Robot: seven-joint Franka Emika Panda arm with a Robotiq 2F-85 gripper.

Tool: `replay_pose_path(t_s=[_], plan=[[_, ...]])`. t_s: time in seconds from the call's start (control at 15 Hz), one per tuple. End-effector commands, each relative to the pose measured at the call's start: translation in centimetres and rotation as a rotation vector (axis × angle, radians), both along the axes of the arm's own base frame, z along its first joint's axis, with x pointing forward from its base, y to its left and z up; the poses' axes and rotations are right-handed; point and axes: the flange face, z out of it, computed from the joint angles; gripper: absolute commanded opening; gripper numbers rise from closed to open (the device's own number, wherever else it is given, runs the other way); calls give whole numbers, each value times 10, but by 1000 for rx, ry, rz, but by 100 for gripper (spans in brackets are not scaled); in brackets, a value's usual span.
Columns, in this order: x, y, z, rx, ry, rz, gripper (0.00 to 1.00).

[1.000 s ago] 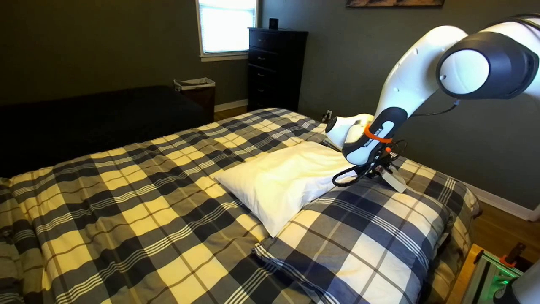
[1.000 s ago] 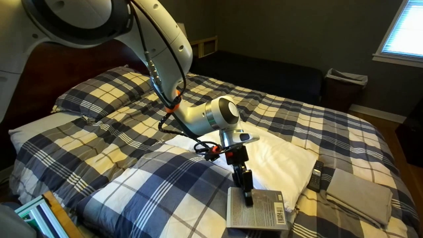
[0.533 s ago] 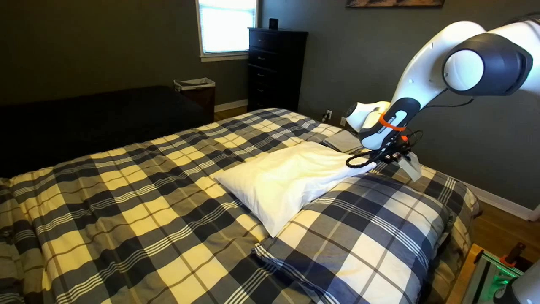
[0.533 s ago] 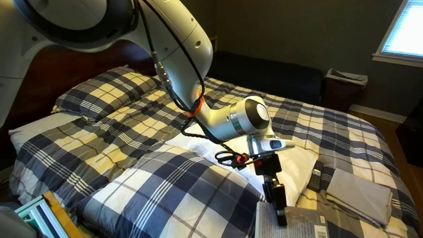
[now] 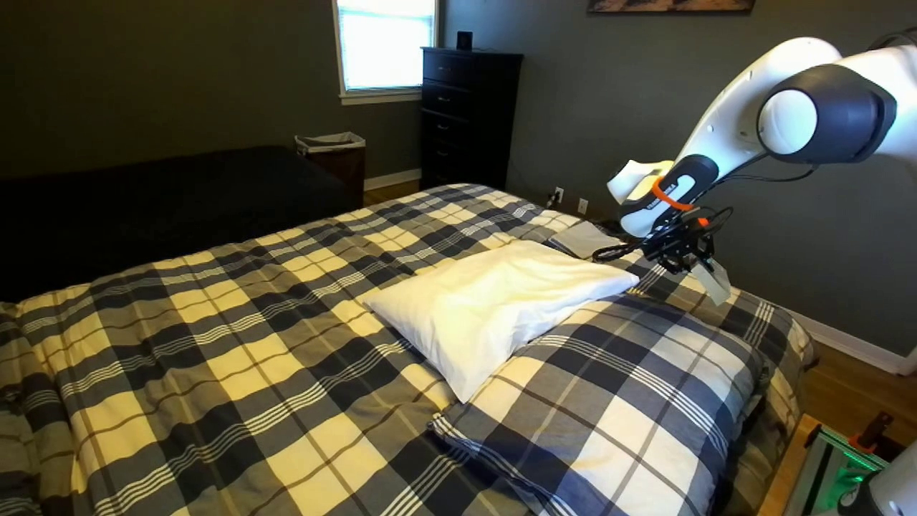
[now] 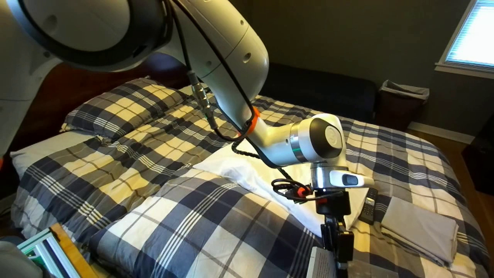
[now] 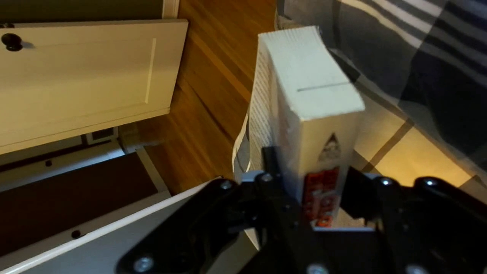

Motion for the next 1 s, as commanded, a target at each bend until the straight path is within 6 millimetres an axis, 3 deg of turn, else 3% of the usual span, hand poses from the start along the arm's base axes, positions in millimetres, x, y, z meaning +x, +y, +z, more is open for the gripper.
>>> replay_pose_path(t_s=[0.0, 0.07, 0.47, 0.93], plan=[[2, 1, -1, 3, 2, 1, 33], [2, 2, -1, 4, 3, 2, 8], [19, -39, -19, -50, -36, -125, 8], [30, -85, -42, -132, -76, -40, 8]])
